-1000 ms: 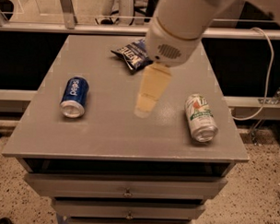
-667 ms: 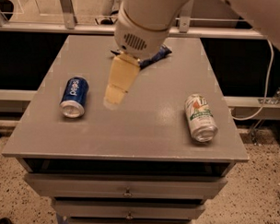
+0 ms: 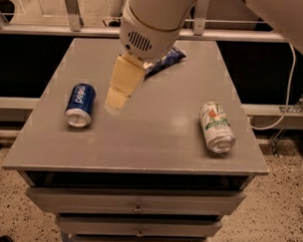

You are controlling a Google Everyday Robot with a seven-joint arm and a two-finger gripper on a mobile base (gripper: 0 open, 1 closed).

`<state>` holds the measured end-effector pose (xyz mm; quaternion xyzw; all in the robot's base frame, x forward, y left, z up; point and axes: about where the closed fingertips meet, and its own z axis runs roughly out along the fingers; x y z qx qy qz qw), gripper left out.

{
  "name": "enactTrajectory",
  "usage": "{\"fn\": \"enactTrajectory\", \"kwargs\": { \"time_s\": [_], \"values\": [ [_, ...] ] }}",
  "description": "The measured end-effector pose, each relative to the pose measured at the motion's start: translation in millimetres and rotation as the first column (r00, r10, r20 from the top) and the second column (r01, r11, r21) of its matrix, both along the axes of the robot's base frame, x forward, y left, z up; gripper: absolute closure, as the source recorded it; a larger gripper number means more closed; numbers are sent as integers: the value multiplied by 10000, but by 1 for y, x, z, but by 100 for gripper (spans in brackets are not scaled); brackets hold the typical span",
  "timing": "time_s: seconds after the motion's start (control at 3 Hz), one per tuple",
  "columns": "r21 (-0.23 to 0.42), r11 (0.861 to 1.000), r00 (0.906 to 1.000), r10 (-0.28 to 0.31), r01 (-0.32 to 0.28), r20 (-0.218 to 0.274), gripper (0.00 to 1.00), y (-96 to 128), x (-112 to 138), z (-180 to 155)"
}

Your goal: Place pepsi can upright

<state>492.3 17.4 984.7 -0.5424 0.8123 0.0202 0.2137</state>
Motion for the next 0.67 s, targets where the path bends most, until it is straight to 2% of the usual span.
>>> {"fn": "enactTrajectory", "kwargs": {
  "time_s": [0.33, 0.67],
  "values": [
    [-51, 9995, 9995, -312, 313, 46, 0, 9, 4, 3],
    [-339, 9971, 9976, -688, 687, -34, 0, 53, 22, -9]
  ]
}}
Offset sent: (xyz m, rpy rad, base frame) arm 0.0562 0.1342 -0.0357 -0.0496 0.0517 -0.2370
